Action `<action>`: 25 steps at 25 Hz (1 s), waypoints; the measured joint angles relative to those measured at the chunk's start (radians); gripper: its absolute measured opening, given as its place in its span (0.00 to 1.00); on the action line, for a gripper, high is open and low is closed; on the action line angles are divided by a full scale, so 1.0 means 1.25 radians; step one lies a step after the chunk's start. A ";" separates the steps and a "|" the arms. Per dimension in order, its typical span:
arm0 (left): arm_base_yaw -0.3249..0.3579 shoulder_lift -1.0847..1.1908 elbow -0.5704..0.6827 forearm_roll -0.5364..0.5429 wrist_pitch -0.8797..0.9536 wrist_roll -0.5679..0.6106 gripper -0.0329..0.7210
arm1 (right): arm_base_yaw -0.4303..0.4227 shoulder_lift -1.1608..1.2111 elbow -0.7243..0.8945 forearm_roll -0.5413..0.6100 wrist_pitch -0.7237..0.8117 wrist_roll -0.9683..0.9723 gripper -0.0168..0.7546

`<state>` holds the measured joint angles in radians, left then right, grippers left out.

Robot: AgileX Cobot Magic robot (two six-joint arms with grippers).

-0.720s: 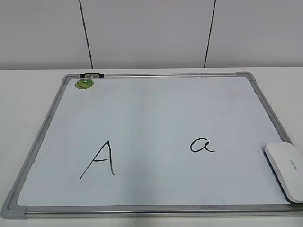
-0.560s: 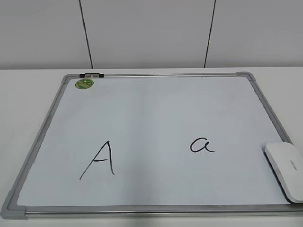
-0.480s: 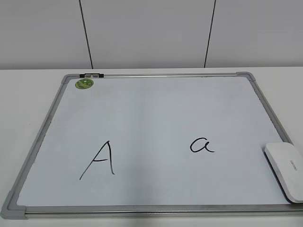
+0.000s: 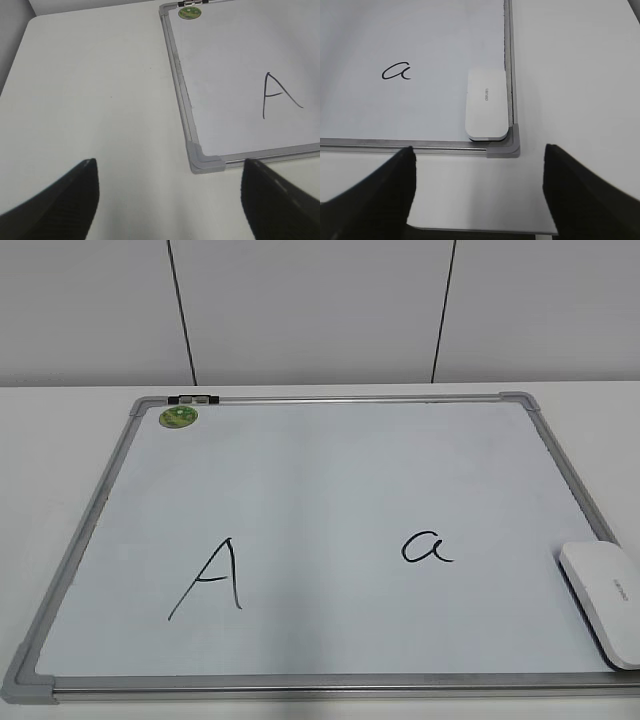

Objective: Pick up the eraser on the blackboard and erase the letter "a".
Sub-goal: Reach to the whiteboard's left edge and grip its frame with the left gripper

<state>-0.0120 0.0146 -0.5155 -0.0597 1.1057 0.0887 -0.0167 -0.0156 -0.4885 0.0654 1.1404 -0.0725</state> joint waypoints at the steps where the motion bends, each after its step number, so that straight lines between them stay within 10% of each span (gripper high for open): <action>1: 0.000 0.003 -0.002 -0.003 0.000 0.000 0.92 | 0.000 0.000 0.000 0.000 0.000 0.000 0.78; 25: 0.000 0.883 -0.181 -0.082 -0.284 0.000 0.85 | 0.000 0.000 0.000 0.000 0.000 0.000 0.78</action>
<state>-0.0120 1.1187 -0.7419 -0.1628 0.7506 0.0887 -0.0167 -0.0156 -0.4885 0.0654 1.1404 -0.0725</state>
